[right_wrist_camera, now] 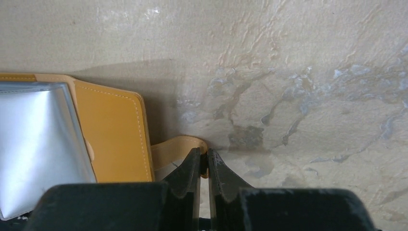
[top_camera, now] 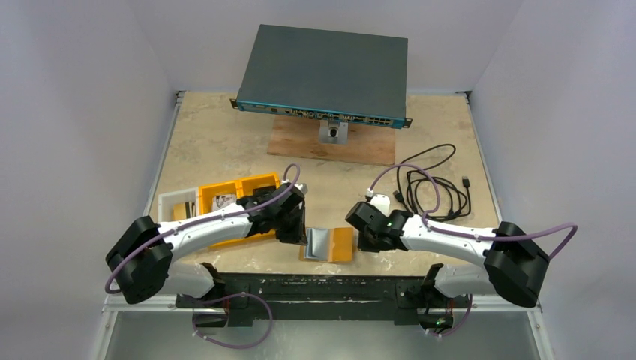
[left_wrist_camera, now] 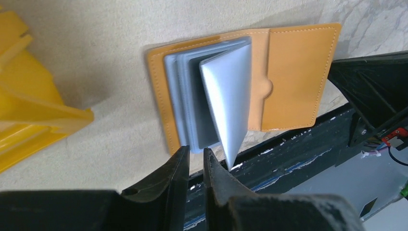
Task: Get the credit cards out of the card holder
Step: Remove the credit card from the card holder.
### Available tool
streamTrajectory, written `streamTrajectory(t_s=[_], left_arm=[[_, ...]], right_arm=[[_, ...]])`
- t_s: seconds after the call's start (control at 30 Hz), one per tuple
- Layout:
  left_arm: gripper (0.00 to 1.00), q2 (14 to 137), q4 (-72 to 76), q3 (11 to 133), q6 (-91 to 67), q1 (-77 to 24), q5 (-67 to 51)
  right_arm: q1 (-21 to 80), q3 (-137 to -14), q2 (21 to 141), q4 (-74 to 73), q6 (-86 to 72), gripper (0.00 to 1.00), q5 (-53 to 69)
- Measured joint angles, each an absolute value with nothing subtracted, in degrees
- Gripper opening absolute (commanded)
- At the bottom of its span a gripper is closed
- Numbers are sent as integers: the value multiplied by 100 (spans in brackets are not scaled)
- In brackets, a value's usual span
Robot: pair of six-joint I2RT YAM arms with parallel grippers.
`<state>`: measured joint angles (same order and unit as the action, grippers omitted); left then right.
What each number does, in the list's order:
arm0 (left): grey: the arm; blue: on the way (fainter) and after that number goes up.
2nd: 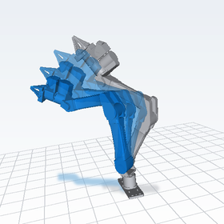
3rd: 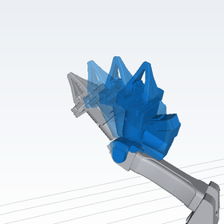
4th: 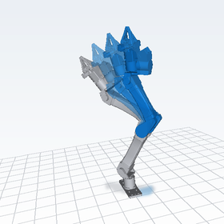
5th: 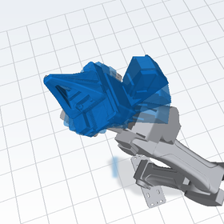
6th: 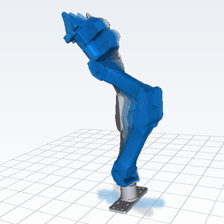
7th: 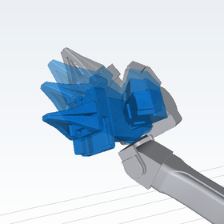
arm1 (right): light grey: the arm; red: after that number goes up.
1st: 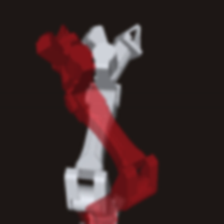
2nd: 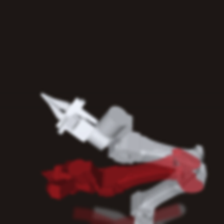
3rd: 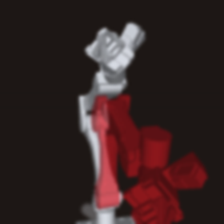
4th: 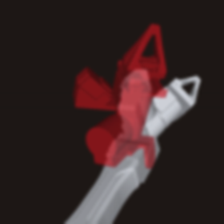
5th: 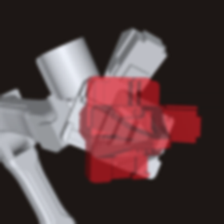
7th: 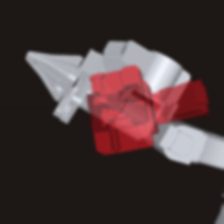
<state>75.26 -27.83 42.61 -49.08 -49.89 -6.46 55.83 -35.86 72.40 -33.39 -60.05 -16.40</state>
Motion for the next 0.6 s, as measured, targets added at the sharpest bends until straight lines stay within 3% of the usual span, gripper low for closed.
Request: streamTrajectory(t_s=[0.6], left_arm=[[16, 8315, -2270, 4829, -5054, -5454, -812]], right_arm=[[5579, -3511, 7323, -2842, -5994, 0, -1544]])
